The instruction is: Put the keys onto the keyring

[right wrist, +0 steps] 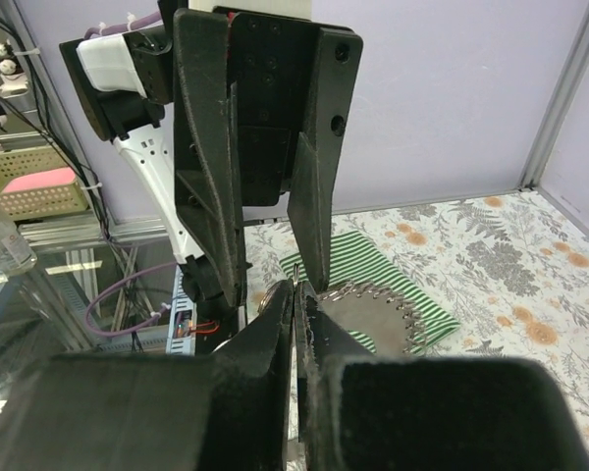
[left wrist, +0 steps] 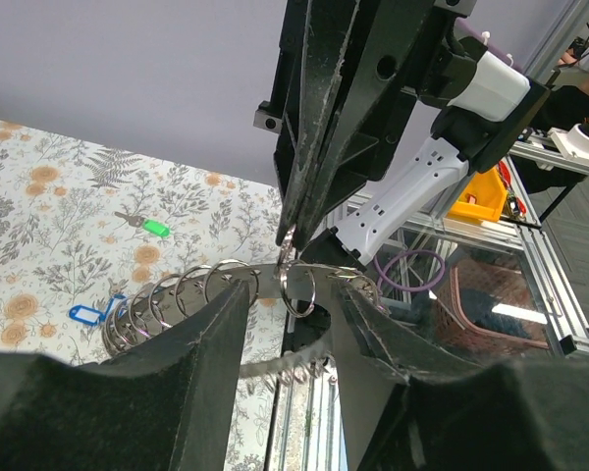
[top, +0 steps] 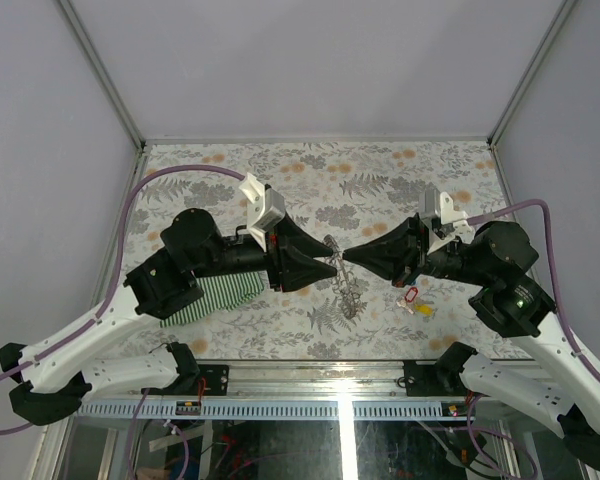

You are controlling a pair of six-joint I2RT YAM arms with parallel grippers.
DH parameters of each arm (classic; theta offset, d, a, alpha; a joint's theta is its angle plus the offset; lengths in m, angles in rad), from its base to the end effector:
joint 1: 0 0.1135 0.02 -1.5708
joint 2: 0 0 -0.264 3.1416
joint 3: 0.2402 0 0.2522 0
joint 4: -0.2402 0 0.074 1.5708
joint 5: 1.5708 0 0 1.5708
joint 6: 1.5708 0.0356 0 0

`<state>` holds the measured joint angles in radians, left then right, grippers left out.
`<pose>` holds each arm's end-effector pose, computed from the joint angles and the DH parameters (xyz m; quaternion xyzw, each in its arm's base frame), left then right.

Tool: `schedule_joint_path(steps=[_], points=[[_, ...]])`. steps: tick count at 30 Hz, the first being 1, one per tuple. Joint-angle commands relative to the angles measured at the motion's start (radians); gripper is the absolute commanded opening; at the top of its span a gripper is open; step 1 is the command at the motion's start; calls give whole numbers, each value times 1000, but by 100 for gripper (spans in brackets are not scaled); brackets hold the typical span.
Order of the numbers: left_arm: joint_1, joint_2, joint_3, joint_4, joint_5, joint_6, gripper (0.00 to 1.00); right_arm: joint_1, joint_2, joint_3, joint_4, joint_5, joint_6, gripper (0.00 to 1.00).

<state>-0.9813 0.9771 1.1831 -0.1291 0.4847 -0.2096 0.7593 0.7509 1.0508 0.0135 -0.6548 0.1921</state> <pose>0.1002 -0.1796 0.4493 0.4114 0.5448 -0.5345 0.4983 0.0870 0.1125 0.4548 -0.4055 0.4618 0.5188 0.5942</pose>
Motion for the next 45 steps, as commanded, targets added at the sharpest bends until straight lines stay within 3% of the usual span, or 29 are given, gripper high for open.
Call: schedule_joint_path(steps=[1,7,27,31,35,41,45], points=[[-5,-3,28,31,10,6,41,-1,-8,44,79,45,-3,0],[-5,-2,24,29,10,1,40,0,-7,46,69,81,6,0],[-5,-15,28,71,-46,-7,16,0,-6,40,72,77,16,0],[-5,-23,31,72,-40,-5,16,0,-2,44,60,101,17,0],[-5,-29,32,72,-32,-7,27,-1,2,53,47,124,14,0],[-6,-29,41,68,10,-14,32,0,-2,47,48,138,8,0],[-5,-38,44,33,-50,2,37,-1,-14,31,80,117,-9,0]])
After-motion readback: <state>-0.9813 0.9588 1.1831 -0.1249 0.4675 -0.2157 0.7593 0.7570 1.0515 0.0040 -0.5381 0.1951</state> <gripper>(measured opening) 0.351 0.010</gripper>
